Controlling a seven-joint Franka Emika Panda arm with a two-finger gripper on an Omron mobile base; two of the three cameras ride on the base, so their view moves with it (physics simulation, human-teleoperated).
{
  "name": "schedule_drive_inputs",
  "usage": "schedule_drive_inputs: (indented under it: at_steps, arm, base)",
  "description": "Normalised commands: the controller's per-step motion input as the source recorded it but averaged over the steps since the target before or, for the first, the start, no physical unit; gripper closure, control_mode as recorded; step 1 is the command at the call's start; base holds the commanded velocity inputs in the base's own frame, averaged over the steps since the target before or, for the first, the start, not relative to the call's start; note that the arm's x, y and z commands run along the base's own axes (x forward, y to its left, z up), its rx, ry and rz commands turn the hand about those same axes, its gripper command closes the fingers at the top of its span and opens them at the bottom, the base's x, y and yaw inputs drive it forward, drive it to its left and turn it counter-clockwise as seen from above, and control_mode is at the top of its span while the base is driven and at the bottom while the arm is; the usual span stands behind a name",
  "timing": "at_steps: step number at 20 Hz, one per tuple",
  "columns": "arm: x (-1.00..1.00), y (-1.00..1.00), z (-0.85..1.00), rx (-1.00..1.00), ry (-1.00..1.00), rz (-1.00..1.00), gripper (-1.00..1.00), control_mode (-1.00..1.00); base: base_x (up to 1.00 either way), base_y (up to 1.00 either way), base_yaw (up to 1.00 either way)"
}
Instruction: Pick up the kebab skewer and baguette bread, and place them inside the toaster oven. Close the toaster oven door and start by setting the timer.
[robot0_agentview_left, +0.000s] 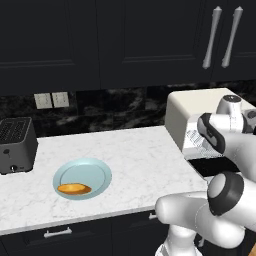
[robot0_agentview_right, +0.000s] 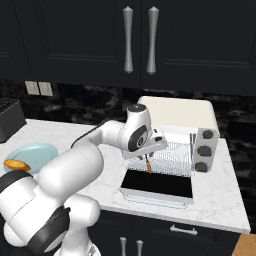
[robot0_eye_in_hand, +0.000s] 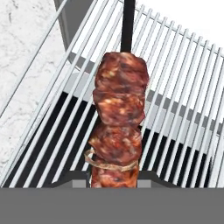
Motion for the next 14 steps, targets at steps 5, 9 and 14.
schedule_drive_inputs:
  at_steps: [5, 9, 14]
  arm:
    - [0.01, 0.0, -0.09, 0.0, 0.0, 0.03, -1.0, -1.0]
    - [0.08, 0.0, -0.15, 0.0, 0.0, 0.03, -1.0, -1.0]
    - [0.09, 0.0, -0.13, 0.0, 0.0, 0.04, -1.0, -1.0]
  base:
    - [0.0, 0.0, 0.0]
    - [0.0, 0.0, 0.0]
    - [0.0, 0.0, 0.0]
